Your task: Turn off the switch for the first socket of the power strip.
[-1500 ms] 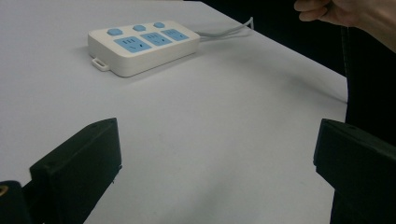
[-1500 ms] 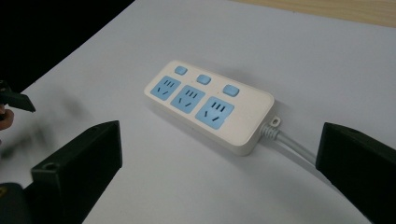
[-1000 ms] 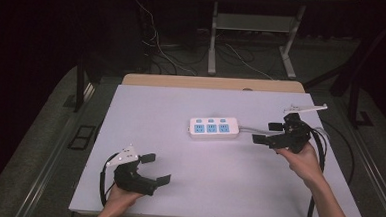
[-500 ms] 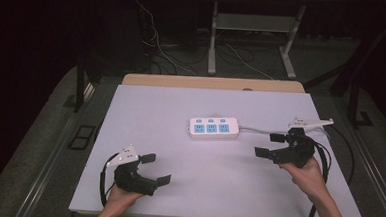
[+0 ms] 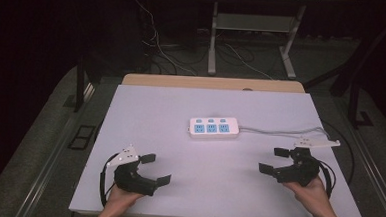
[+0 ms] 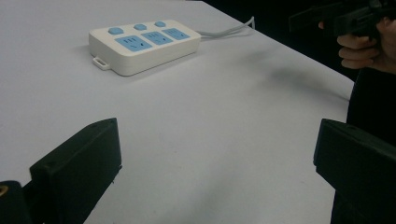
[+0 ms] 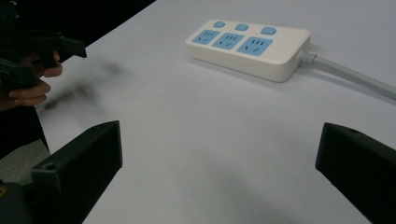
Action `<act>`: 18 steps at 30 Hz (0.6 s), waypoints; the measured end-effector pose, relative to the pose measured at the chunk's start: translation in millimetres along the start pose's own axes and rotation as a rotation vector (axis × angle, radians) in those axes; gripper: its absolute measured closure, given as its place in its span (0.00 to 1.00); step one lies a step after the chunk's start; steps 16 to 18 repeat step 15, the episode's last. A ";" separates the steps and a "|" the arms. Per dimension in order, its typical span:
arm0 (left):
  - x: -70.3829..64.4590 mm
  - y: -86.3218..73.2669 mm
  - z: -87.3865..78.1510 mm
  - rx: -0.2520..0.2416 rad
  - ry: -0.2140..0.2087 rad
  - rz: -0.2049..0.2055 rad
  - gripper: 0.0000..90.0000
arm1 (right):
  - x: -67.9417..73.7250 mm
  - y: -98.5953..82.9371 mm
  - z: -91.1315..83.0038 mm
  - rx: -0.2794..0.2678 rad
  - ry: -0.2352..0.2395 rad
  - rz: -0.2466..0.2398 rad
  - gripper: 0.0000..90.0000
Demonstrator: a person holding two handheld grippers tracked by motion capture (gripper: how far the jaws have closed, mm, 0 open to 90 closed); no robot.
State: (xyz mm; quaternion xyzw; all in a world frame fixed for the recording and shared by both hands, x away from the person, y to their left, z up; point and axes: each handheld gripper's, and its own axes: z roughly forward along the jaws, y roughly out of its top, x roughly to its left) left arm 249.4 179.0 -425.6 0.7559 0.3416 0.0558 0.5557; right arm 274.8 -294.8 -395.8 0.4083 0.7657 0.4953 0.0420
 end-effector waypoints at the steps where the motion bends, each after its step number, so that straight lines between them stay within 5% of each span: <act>1: 0.1 -0.1 0.1 0.000 0.000 0.000 0.00 | -0.4 -4.4 -0.7 -0.002 0.000 0.004 0.00; 18: 0.5 -0.3 0.0 0.015 0.002 -0.004 0.00 | 0.7 -36.1 -1.1 0.005 -0.014 0.016 0.00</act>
